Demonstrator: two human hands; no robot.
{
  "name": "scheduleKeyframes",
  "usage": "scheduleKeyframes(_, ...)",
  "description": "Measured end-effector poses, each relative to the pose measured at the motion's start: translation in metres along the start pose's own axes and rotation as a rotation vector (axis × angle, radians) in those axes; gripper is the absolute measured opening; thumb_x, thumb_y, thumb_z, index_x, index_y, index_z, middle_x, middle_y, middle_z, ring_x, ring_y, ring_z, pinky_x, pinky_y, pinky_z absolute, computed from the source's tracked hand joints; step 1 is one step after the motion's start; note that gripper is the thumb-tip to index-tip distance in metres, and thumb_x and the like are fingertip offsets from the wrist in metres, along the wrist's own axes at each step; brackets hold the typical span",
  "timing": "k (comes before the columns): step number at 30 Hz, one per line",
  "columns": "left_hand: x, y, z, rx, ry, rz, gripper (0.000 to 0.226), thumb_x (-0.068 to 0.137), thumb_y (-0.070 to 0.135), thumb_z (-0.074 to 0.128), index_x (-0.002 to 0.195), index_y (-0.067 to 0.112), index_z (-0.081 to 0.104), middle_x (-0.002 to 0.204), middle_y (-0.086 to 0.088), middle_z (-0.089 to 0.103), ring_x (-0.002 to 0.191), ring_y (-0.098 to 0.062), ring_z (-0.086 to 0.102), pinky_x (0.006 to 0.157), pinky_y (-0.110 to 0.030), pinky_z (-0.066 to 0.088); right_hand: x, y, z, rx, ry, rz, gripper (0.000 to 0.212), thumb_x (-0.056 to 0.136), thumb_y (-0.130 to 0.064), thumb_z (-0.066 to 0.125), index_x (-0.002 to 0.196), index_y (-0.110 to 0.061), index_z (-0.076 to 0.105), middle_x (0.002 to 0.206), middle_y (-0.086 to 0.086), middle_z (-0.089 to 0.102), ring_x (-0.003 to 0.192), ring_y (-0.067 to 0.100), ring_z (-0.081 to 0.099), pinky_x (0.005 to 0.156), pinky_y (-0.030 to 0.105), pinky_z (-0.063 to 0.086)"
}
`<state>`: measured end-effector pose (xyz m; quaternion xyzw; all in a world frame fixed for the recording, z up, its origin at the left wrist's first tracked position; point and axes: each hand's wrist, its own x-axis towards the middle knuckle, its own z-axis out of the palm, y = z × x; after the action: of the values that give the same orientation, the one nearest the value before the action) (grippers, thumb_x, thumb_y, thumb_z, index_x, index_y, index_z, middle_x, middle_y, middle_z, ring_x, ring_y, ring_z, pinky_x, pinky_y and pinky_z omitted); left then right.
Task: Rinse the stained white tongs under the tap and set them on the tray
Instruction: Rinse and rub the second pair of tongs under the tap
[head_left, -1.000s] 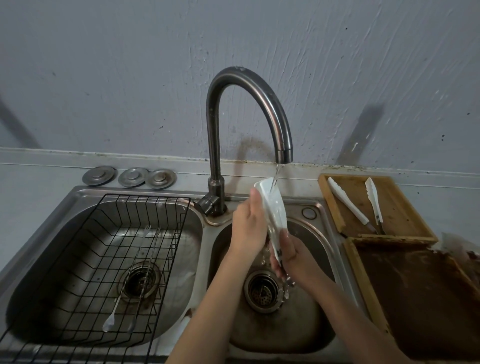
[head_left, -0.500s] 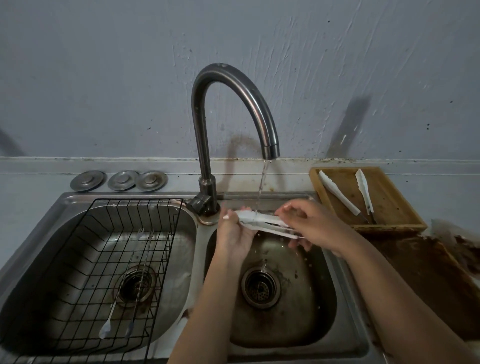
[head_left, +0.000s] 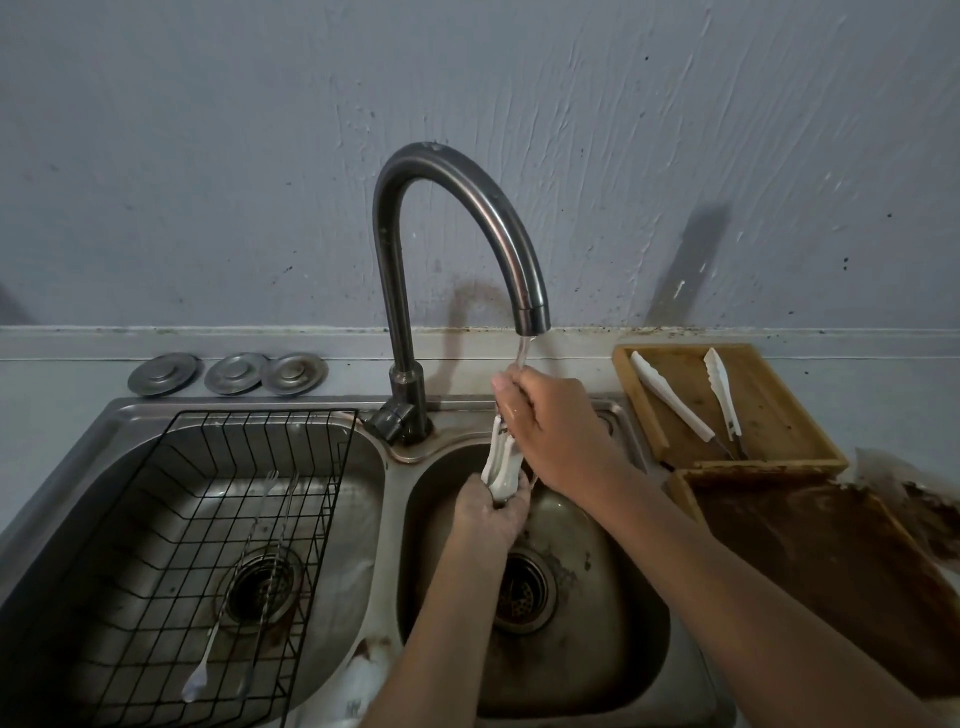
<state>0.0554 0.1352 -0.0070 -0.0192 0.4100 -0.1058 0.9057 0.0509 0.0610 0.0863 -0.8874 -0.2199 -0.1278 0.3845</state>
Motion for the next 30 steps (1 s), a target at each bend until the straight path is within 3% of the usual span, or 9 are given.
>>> scheduleKeyframes(4,-0.001,-0.001,0.001,0.021,0.052,0.040,0.031,0.098,0.006,0.034,0.124,-0.003,0.048,0.093,-0.022,0.055,0.102,-0.031,0.061,0.098,-0.035,0.049,0.000,0.003,-0.001,-0.162,-0.061,-0.094,0.030,0.099,-0.023,0.036,0.080,-0.009,0.055,0.055,0.005,0.055,0.044,0.019,0.054,0.045,0.028,0.045)
scheduleKeyframes(8,-0.004,0.007,0.000,0.093,0.091,0.068,0.036,0.098,0.006,0.030,0.131,-0.002,0.043,0.103,-0.023,0.053,0.105,-0.033,0.057,0.071,-0.034,0.054,0.001,0.013,-0.007,-0.536,-0.133,-0.127,0.013,0.093,-0.019,0.051,0.092,-0.010,0.060,0.078,0.004,0.061,0.064,0.015,0.056,0.061,0.029,0.052)
scheduleKeyframes(10,-0.003,0.015,0.002,0.260,0.121,0.089,0.040,0.100,0.009,0.024,0.136,-0.003,0.037,0.093,-0.024,0.050,0.085,-0.033,0.054,0.052,-0.034,0.055,-0.002,0.021,-0.007,-0.809,-0.155,-0.192,0.009,0.084,-0.019,0.062,0.088,-0.012,0.066,0.090,0.005,0.061,0.079,0.018,0.056,0.074,0.034,0.050)
scheduleKeyframes(14,-0.005,0.031,0.012,0.426,0.162,0.176,0.032,0.101,0.013,0.022,0.116,0.004,0.049,0.089,-0.012,0.045,0.070,-0.020,0.044,0.080,-0.032,0.044,-0.021,0.040,0.012,-1.033,-0.384,-0.270,0.041,0.092,-0.049,0.043,0.094,-0.010,0.059,0.082,0.005,0.062,0.071,0.022,0.056,0.070,0.037,0.043)
scheduleKeyframes(18,-0.017,0.041,0.021,0.548,0.195,0.265,0.029,0.098,0.007,0.032,0.070,0.005,0.040,0.074,-0.008,0.041,0.064,-0.020,0.039,0.082,-0.038,0.041,-0.042,0.056,0.035,-0.792,-0.459,-0.100,0.043,0.091,-0.051,0.041,0.107,-0.012,0.047,0.093,0.008,0.061,0.071,0.023,0.056,0.052,0.031,0.034)
scheduleKeyframes(22,-0.030,0.052,0.023,0.666,0.123,0.311,0.016,0.092,0.009,0.045,0.106,0.004,0.051,0.088,-0.018,0.055,0.081,-0.033,0.054,0.085,-0.048,0.047,-0.050,0.061,0.043,-0.204,-0.493,0.313,0.040,0.094,-0.052,0.032,0.090,-0.019,0.053,0.078,0.001,0.061,0.060,0.013,0.053,0.051,0.029,0.041)
scheduleKeyframes(24,-0.028,0.060,0.021,0.728,0.193,0.555,0.035,0.089,0.008,0.051,0.124,0.006,0.043,0.107,-0.018,0.059,0.097,-0.034,0.059,0.090,-0.046,0.049,-0.053,0.061,0.047,0.030,-0.424,0.397,0.039,0.094,-0.051,0.031,0.072,-0.026,0.051,0.065,-0.007,0.053,0.054,0.005,0.048,0.052,0.024,0.039)
scheduleKeyframes(27,-0.017,0.071,0.016,1.121,0.276,1.072,0.066,0.084,0.004,0.061,0.140,0.003,0.025,0.144,-0.022,0.033,0.130,-0.035,0.037,0.111,-0.039,0.030,-0.058,0.058,0.051,0.231,-0.336,0.442,0.044,0.093,-0.055,0.029,0.063,-0.027,0.048,0.050,-0.008,0.049,0.042,0.000,0.042,0.046,0.018,0.037)
scheduleKeyframes(30,-0.008,0.078,0.017,1.309,0.198,1.235,0.052,0.088,0.000,0.056,0.132,-0.005,0.030,0.136,-0.023,0.038,0.123,-0.033,0.043,0.094,-0.016,0.030,-0.064,0.058,0.053,0.428,-0.298,0.500,0.045,0.092,-0.055,0.030,0.064,-0.027,0.051,0.045,-0.007,0.049,0.040,0.004,0.042,0.042,0.017,0.038)
